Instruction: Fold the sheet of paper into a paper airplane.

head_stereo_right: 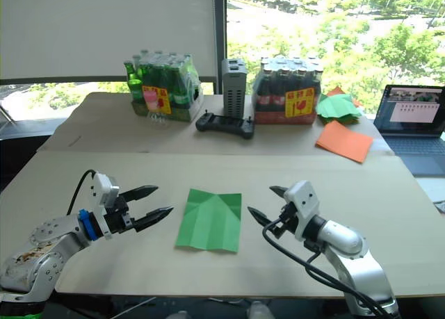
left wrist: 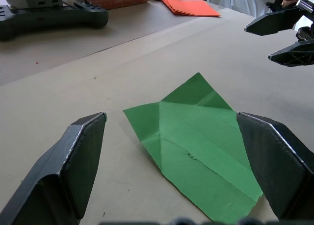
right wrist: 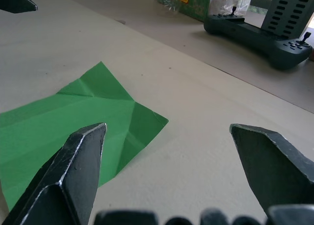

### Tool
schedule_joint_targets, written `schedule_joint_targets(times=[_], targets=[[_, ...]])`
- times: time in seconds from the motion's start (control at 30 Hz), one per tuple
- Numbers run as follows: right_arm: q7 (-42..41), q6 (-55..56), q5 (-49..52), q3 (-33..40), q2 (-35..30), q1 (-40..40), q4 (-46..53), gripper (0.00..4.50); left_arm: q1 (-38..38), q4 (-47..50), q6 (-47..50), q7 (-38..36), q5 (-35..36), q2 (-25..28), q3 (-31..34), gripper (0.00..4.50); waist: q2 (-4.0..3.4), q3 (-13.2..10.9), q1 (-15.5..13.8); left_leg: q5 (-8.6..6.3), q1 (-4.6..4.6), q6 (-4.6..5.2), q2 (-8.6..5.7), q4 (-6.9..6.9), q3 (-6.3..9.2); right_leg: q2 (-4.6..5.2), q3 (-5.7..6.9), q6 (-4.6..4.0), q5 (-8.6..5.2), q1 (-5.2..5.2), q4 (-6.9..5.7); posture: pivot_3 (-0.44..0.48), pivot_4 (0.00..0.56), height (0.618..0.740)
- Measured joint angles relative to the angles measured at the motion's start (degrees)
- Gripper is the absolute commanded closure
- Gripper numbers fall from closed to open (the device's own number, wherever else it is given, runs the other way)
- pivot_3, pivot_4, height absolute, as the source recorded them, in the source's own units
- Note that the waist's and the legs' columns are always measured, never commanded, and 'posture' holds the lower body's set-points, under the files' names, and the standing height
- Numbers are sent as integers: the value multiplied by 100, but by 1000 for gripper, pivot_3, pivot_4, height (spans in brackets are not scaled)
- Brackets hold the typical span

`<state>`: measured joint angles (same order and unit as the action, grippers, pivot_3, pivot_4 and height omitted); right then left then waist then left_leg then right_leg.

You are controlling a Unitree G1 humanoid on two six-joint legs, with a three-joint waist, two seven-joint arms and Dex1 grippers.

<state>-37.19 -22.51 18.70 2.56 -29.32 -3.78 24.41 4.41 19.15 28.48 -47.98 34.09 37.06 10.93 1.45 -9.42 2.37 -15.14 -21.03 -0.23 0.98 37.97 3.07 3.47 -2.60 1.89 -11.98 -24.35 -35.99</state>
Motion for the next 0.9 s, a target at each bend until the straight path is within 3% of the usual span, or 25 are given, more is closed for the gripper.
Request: schedule_joint_targets(times=[0.27, 0.3, 0.53, 0.7, 0.9], targets=[[23, 0, -61, -9, 0, 0, 0, 51, -25, -9, -156, -72, -240, 2, -129, 0, 0, 0, 0, 0, 0, 0, 0, 0, 0, 0, 0, 0, 0, 0, 0, 0, 150, 740], [38, 0, -73, -15, 1, 4, -2, 0, 11, -62, -197, -122, -251, 5, -184, 531, 0, 0, -4, 0, 0, 0, 0, 0, 0, 0, 0, 0, 0, 0, 0, 0, 150, 740], [130, 0, -227, -204, 11, 59, -1, 0, 506, -482, -370, -614, -391, -200, -936, 2751, 0, 0, -20, 0, -1, 0, -3, 0, -1, 1, 0, 0, 0, 1, 1, 0, 150, 740], [204, -2, -348, -241, 10, 84, 2, 0, 1034, -1441, -982, -635, -1338, -360, -1679, 4467, 0, 0, -9, 0, 1, 0, -3, 0, 0, -1, 0, -1, 1, 2, 0, 0, 150, 740], [277, -9, -412, -259, 6, 249, 86, 0, 1281, -2246, -1492, -634, -2200, -355, -2152, 4467, 0, 0, -17, 0, -1, 0, -4, 0, 0, 1, 0, 0, 1, 1, 0, 0, 150, 740]])
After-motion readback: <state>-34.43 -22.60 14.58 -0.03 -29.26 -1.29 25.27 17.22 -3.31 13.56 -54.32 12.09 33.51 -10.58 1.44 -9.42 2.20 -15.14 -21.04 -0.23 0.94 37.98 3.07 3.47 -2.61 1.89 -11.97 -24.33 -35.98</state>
